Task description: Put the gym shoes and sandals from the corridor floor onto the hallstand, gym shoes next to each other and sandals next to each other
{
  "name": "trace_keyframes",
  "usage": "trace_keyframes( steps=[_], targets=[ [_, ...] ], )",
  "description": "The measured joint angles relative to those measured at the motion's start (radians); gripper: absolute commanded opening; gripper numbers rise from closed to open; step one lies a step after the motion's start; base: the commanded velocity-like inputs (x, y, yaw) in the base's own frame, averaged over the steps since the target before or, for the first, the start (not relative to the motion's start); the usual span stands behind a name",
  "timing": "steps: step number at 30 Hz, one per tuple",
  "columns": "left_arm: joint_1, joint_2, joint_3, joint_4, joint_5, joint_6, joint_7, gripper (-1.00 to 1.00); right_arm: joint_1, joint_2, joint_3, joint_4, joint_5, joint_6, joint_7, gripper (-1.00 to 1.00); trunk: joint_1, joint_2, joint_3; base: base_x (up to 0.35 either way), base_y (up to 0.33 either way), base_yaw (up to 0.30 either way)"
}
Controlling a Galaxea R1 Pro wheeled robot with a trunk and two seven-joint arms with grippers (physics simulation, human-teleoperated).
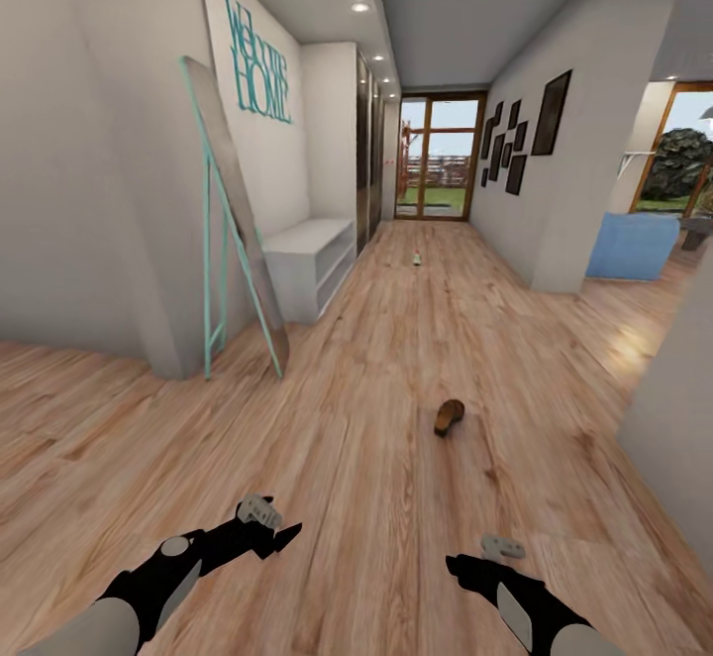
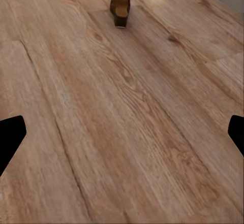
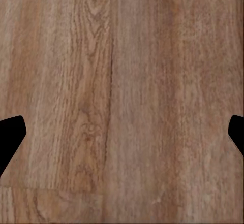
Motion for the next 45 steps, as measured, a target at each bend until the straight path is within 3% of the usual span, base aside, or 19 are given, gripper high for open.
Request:
trace_keyframes(
  steps=[35, 45],
  targets=[
    [0.000, -0.013, 0.000, 0.003, 0.000, 0.000, 0.003, 1.00, 0.000, 0.001, 0.001, 0.000, -0.001, 0.001, 0.005, 1.00, 0.000, 0.000, 0.000, 0.348, 0.000, -0.020],
    [0.000, -0.025, -0.001, 0.023, 0.000, 0.000, 0.085, 1.00, 0.000, 0.001, 0.001, 0.000, -0.001, 0.001, 0.005, 1.00, 0.000, 0.000, 0.000, 0.348, 0.000, -0.271]
  ],
)
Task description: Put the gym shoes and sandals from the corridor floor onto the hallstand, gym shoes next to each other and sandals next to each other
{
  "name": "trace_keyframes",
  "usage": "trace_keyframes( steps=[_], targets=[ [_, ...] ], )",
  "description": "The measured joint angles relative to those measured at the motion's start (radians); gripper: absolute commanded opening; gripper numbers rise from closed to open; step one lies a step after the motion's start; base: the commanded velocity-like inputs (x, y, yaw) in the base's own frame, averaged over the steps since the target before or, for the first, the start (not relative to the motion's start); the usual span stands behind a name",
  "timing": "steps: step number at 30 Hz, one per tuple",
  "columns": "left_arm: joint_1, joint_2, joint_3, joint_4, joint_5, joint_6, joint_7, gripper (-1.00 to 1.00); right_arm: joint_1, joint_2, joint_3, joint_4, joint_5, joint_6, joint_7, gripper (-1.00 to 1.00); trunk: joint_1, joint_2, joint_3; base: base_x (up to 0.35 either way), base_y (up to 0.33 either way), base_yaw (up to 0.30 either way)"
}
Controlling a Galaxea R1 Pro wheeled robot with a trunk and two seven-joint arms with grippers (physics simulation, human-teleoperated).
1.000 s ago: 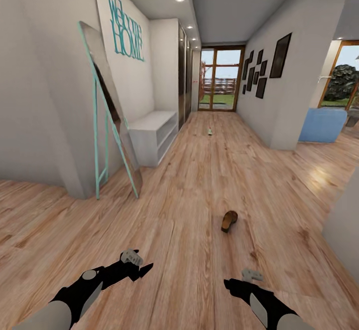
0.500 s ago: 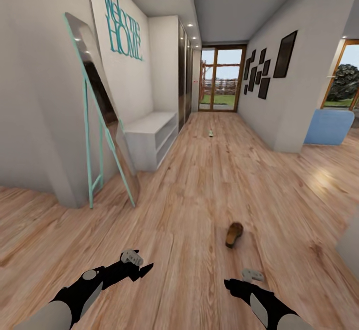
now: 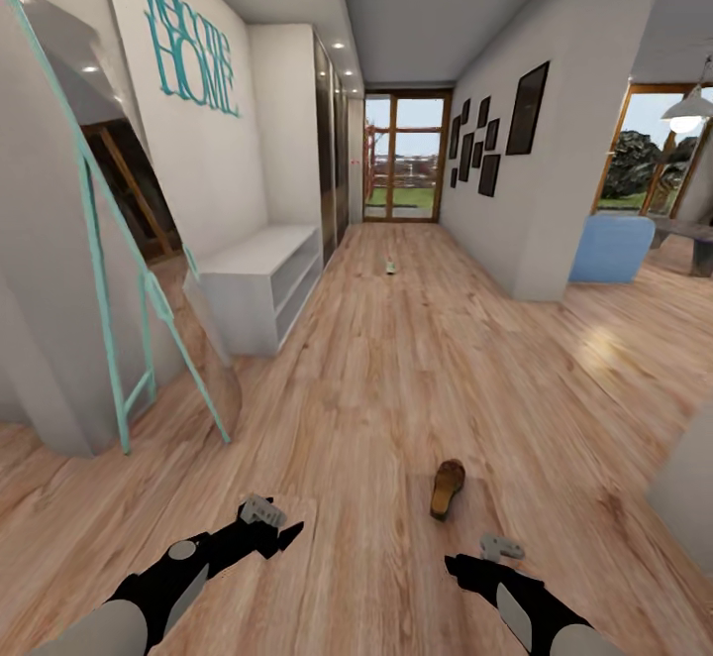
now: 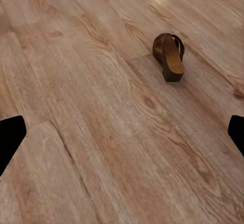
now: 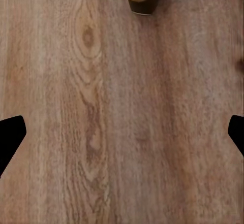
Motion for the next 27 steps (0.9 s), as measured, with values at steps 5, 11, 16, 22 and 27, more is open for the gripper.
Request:
trace_keyframes(
  steps=[5, 11, 16, 22, 27],
  targets=[
    [0.000, -0.014, 0.000, 0.003, 0.001, 0.000, 0.037, 1.00, 0.000, 0.000, 0.000, 0.000, 0.000, 0.000, 0.000, 1.00, 0.000, 0.000, 0.000, 0.348, 0.000, -0.298],
    [0.000, -0.015, 0.000, 0.008, 0.001, 0.000, 0.040, 1.00, 0.000, 0.000, 0.000, 0.000, 0.001, 0.000, 0.000, 1.00, 0.000, 0.000, 0.000, 0.348, 0.000, -0.300],
    [0.000, -0.016, 0.000, 0.009, 0.001, 0.000, 0.041, 1.00, 0.000, 0.000, 0.000, 0.000, 0.001, 0.000, 0.000, 1.00, 0.000, 0.000, 0.000, 0.348, 0.000, -0.300],
    [0.000, -0.016, 0.000, 0.010, 0.001, 0.000, 0.041, 1.00, 0.000, 0.000, 0.000, 0.000, 0.001, 0.000, 0.000, 1.00, 0.000, 0.000, 0.000, 0.348, 0.000, -0.300],
    [0.000, -0.016, 0.000, 0.010, 0.001, -0.001, 0.041, 1.00, 0.000, 0.000, -0.001, 0.000, 0.001, 0.000, 0.000, 1.00, 0.000, 0.000, 0.000, 0.348, -0.007, -0.300]
  ],
)
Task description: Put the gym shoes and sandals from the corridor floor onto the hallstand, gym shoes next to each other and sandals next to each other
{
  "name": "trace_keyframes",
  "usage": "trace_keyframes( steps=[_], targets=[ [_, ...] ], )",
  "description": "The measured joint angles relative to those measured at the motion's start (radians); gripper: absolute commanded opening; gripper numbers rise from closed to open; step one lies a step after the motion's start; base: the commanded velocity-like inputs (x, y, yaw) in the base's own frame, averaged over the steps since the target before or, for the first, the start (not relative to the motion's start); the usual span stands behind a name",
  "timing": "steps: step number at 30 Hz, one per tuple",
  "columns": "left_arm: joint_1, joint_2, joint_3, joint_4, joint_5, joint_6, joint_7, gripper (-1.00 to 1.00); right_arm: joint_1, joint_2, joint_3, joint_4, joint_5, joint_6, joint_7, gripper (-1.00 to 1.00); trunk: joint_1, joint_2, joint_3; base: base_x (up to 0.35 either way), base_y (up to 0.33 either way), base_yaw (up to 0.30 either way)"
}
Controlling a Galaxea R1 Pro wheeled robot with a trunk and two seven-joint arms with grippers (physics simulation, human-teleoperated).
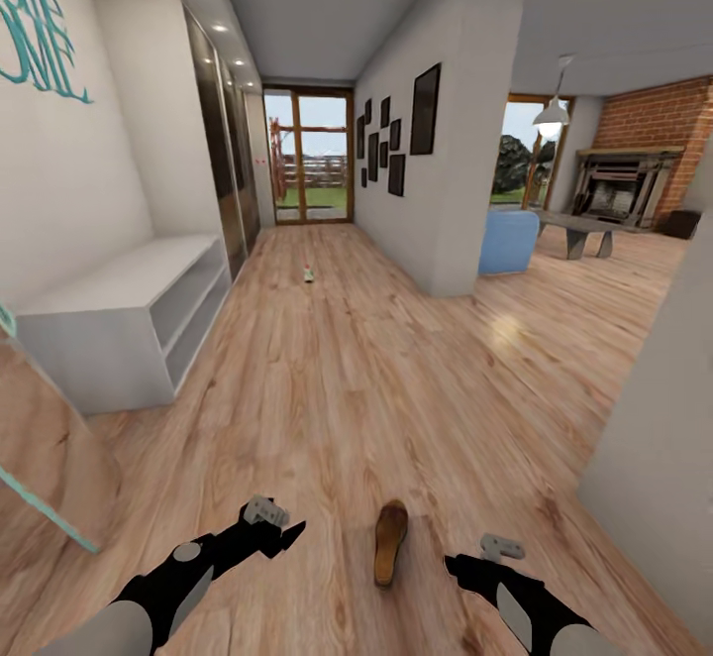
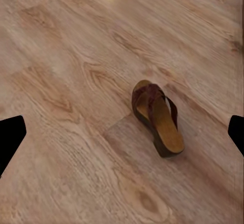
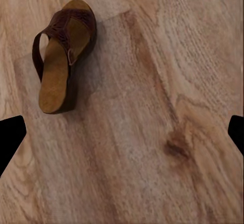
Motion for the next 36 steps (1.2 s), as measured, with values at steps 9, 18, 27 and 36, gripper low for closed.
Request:
trace_keyframes(
  steps=[9, 18, 27, 36],
  targets=[
    [0.000, 0.000, 0.001, 0.000, 0.000, 0.000, 0.000, 1.00, 0.000, 0.000, 0.001, 0.000, 0.000, 0.000, -0.002, 1.00, 0.000, 0.000, 0.000, 0.328, -0.130, -0.211],
    [0.000, 0.000, 0.001, 0.000, 0.000, -0.001, 0.000, 1.00, 0.000, 0.000, 0.000, 0.000, 0.000, 0.000, -0.003, 1.00, 0.000, 0.000, 0.000, 0.300, -0.184, -0.021],
    [0.000, 0.000, 0.001, 0.000, 0.000, -0.001, 0.000, 1.00, 0.000, 0.000, 0.000, -0.001, 0.000, 0.000, -0.003, 1.00, 0.001, 0.000, 0.000, 0.105, -0.068, -0.001],
    [-0.001, -0.001, 0.004, -0.013, -0.001, -0.002, 0.215, 1.00, 0.000, 0.000, 0.002, -0.012, 0.004, 0.001, -0.006, 1.00, 0.001, 0.000, 0.000, 0.003, -0.002, 0.000]
  ],
)
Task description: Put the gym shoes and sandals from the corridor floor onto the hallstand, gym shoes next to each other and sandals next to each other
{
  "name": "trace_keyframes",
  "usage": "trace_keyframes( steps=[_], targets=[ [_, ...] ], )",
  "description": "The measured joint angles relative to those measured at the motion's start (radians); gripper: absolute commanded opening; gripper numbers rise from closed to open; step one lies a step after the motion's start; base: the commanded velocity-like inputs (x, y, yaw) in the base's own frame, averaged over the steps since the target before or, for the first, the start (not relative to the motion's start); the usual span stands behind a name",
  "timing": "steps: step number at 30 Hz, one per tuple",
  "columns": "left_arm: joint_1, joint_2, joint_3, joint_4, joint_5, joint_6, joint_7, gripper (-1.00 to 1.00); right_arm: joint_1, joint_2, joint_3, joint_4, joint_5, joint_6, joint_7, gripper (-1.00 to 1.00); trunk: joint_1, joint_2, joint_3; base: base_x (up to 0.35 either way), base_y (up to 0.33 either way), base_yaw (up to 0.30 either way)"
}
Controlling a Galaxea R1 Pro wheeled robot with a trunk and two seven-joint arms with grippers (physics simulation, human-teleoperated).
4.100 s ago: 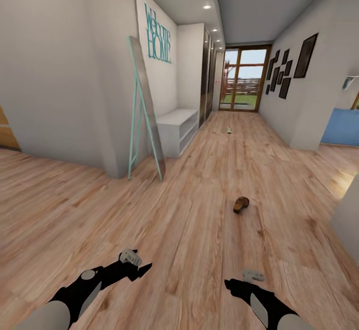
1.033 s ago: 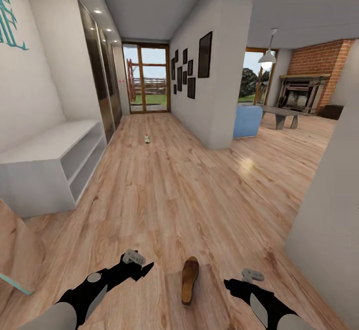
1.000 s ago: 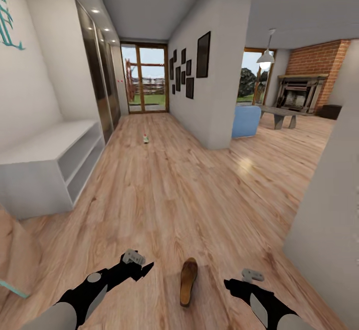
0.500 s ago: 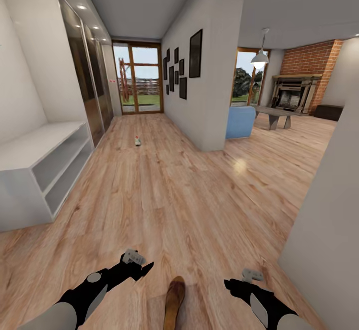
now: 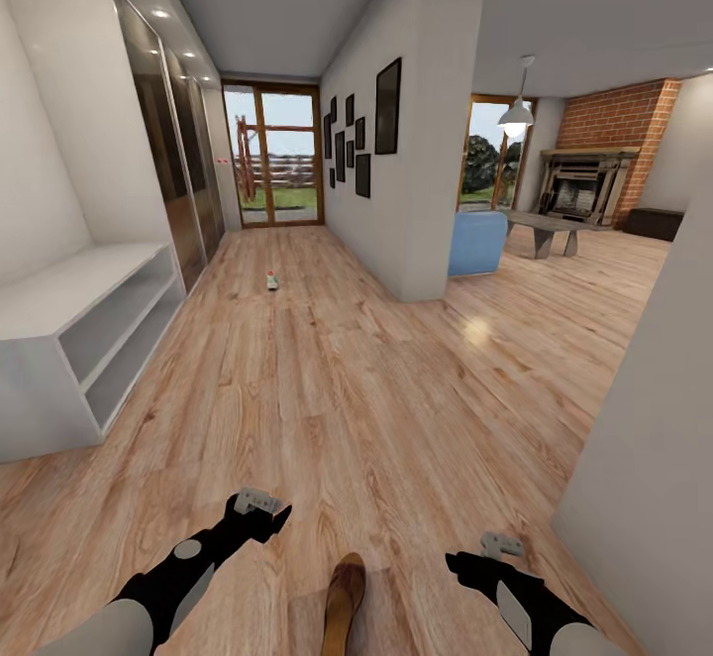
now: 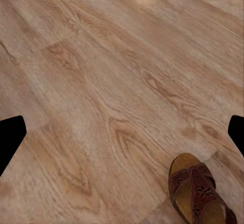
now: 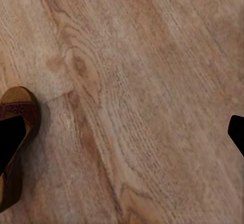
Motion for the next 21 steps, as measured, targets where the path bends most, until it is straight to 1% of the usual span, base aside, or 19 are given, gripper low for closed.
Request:
trace_keyframes(
  steps=[1, 2, 3, 4, 6, 7, 8, 9, 10, 11, 14, 15, 16, 18, 21],
  targets=[
    [0.000, -0.001, 0.000, -0.008, 0.000, 0.000, 0.008, 1.00, 0.000, 0.000, 0.001, -0.002, 0.002, 0.000, -0.001, 1.00, 0.000, 0.000, 0.000, 0.000, 0.000, 0.000],
    [-0.001, -0.002, 0.003, -0.041, 0.006, 0.002, 0.025, 1.00, -0.003, -0.002, 0.002, -0.065, 0.006, 0.005, -0.003, 1.00, 0.000, 0.000, 0.000, 0.000, 0.000, 0.000],
    [0.000, -0.003, 0.003, -0.046, 0.009, 0.002, 0.031, 1.00, -0.003, -0.002, 0.003, -0.092, 0.007, 0.006, -0.004, 1.00, 0.000, 0.000, 0.000, 0.000, 0.000, 0.000],
    [-0.001, -0.010, 0.003, -0.053, 0.025, 0.003, 0.057, 1.00, -0.004, -0.002, 0.003, -0.173, 0.007, 0.014, -0.004, 1.00, 0.000, 0.000, 0.000, 0.000, 0.000, 0.000],
    [-0.002, -0.018, 0.005, -0.057, 0.041, 0.004, 0.084, 1.00, -0.004, -0.002, 0.002, -0.244, 0.007, 0.025, -0.004, 1.00, 0.000, 0.000, 0.000, 0.000, 0.000, 0.000],
    [-0.003, -0.026, 0.005, -0.059, 0.062, 0.004, 0.117, 1.00, -0.004, -0.002, 0.001, -0.305, 0.007, 0.044, -0.004, 1.00, 0.000, 0.000, 0.000, 0.000, 0.000, 0.000],
    [-0.003, -0.030, 0.005, -0.060, 0.074, 0.005, 0.135, 1.00, -0.004, -0.001, 0.001, -0.362, 0.007, 0.076, -0.004, 1.00, 0.000, 0.000, 0.000, 0.000, 0.000, 0.000],
    [-0.003, -0.037, 0.004, -0.061, 0.096, 0.005, 0.169, 1.00, -0.004, -0.001, 0.000, -0.389, 0.007, 0.096, -0.004, 1.00, 0.000, 0.000, 0.000, 0.000, 0.000, 0.000],
    [-0.003, -0.041, 0.004, -0.061, 0.106, 0.005, 0.186, 1.00, -0.004, 0.000, 0.000, -0.411, 0.008, 0.118, -0.003, 1.00, 0.000, 0.000, 0.000, 0.000, 0.000, 0.000],
    [-0.003, -0.050, 0.003, -0.061, 0.120, 0.005, 0.213, 1.00, -0.004, 0.000, 0.000, -0.450, 0.008, 0.165, -0.003, 1.00, 0.000, 0.000, 0.000, 0.000, 0.000, 0.000],
    [-0.003, -0.063, 0.002, -0.061, 0.133, 0.004, 0.244, 1.00, -0.004, 0.001, 0.000, -0.517, 0.008, 0.238, -0.003, 1.00, 0.000, 0.000, 0.000, 0.000, 0.000, 0.000],
    [-0.003, -0.069, 0.000, -0.061, 0.138, 0.002, 0.256, 1.00, -0.004, 0.002, 0.000, -0.570, 0.008, 0.281, -0.002, 1.00, 0.000, 0.000, 0.000, 0.000, 0.000, 0.000],
    [-0.003, -0.071, -0.001, -0.061, 0.140, 0.001, 0.262, 1.00, -0.004, 0.003, 0.001, -0.601, 0.009, 0.302, -0.002, 1.00, 0.000, 0.000, 0.000, 0.000, 0.000, 0.000],
    [-0.002, -0.076, -0.003, -0.062, 0.143, -0.004, 0.272, 1.00, -0.005, 0.004, 0.002, -0.717, 0.009, 0.375, -0.002, 1.00, 0.000, 0.000, 0.000, 0.000, 0.000, 0.000],
    [-0.001, -0.078, -0.004, -0.062, 0.145, -0.021, 0.275, 1.00, -0.004, 0.004, 0.002, -0.820, 0.009, 0.452, -0.001, 1.00, 0.000, 0.000, 0.000, 0.000, 0.000, 0.000]
  ],
)
